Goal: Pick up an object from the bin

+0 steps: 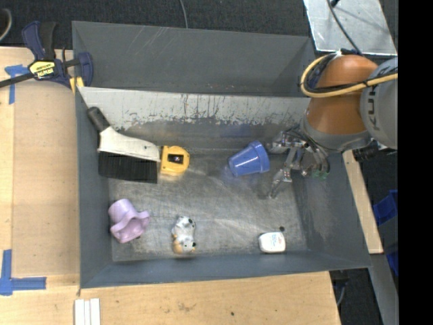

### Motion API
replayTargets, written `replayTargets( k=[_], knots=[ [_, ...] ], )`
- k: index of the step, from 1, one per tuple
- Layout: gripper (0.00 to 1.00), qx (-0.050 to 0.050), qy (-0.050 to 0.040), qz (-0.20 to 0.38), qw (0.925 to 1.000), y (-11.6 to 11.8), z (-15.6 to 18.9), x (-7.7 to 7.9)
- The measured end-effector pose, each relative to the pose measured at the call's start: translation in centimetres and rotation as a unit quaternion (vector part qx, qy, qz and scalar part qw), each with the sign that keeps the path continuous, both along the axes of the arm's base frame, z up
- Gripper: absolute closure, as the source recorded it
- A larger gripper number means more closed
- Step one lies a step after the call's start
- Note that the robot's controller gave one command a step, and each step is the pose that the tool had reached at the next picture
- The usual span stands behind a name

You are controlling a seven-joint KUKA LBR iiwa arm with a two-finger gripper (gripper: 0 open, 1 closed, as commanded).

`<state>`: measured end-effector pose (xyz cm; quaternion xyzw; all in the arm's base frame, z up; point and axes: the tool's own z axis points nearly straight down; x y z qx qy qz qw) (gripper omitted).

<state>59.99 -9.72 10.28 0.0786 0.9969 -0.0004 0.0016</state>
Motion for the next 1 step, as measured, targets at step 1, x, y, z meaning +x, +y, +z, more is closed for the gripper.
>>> replayTargets(
  k=[1],
  knots=[
    [0.0, 0.001, -0.0004, -0.05, 0.9987, 1.61, -0.16, 0.65]
  ],
)
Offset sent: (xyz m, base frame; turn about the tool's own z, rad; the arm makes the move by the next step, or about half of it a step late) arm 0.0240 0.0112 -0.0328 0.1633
